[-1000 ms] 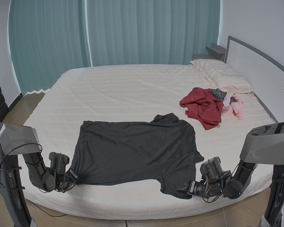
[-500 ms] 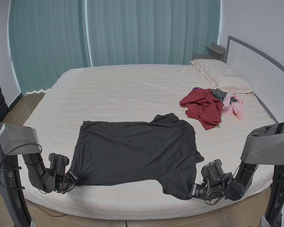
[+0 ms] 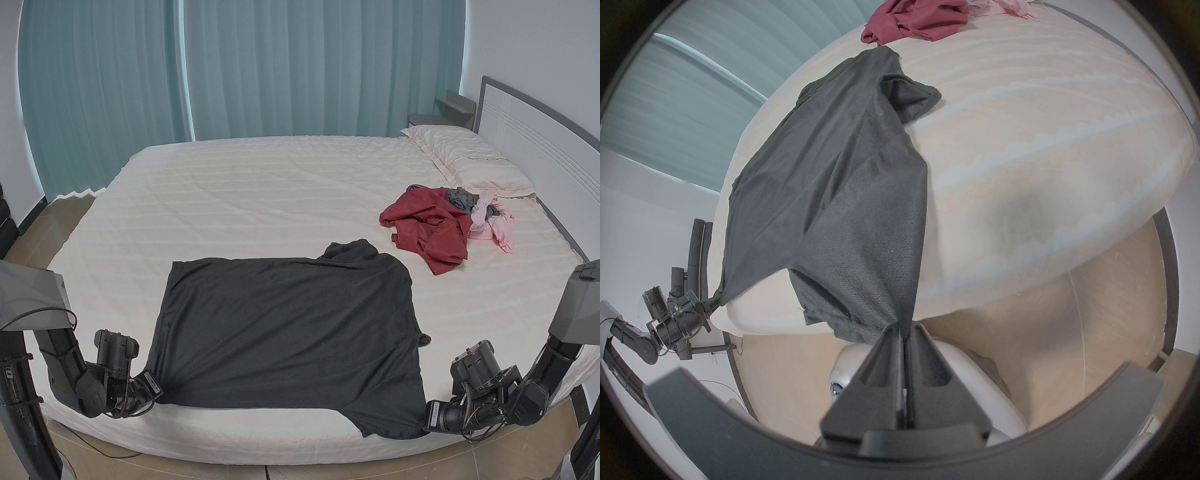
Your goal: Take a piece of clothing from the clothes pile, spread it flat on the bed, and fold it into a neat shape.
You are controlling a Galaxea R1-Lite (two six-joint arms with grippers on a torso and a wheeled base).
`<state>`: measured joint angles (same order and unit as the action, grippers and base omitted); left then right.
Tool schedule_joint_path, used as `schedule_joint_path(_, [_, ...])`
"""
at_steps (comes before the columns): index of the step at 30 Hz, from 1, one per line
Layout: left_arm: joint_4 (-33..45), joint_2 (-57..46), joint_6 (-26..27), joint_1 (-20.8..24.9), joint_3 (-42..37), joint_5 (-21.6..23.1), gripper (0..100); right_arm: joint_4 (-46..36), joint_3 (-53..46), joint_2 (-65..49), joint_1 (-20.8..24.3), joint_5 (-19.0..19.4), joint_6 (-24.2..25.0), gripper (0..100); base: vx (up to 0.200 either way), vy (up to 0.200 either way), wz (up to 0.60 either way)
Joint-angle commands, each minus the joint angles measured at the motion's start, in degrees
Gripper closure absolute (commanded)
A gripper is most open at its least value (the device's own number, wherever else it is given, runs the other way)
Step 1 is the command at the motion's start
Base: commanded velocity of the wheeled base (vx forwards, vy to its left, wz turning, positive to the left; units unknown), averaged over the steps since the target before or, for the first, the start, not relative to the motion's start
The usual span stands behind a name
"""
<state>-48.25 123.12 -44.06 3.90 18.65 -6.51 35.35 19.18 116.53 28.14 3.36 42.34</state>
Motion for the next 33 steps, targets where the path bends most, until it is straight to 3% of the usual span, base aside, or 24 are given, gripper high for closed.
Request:
schedule_joint_path(1, [0.0,-1.0,2.0,0.8,-3.1,-0.2,100,-1.8,-1.5,-3.3,0.0,0.2,-0.8,100,0.000,0.000,0.00])
schedule_joint_path(7, [-0.1,0.0,5.1,1.5,-6.4,-0.5,100,-3.0,-3.8,-3.2,0.1,0.2,-2.7,100,0.000,0.000,0.00])
schedule_joint_path(19, [-0.1,0.7,5.1,4.7,-9.5,-3.1,100,-3.1,-8.2,-4.5,0.0,0.4,-5.4,100,0.000,0.000,0.00])
schedule_joint_path(23, [-0.6,1.0,5.0,5.2,-10.7,-3.1,100,-3.1,-9.2,-4.7,0.3,2.3,-6.5,100,0.000,0.000,0.00])
schedule_joint_path(27, [-3.5,3.8,5.0,5.4,-12.1,-3.2,100,-3.1,-9.8,-3.9,0.7,3.1,-6.9,100,0.000,0.000,0.00])
schedule_joint_path(33, [-15.5,10.5,5.5,5.9,-16.1,-4.5,100,-3.4,-11.4,-4.1,1.5,3.1,-7.7,100,0.000,0.000,0.00])
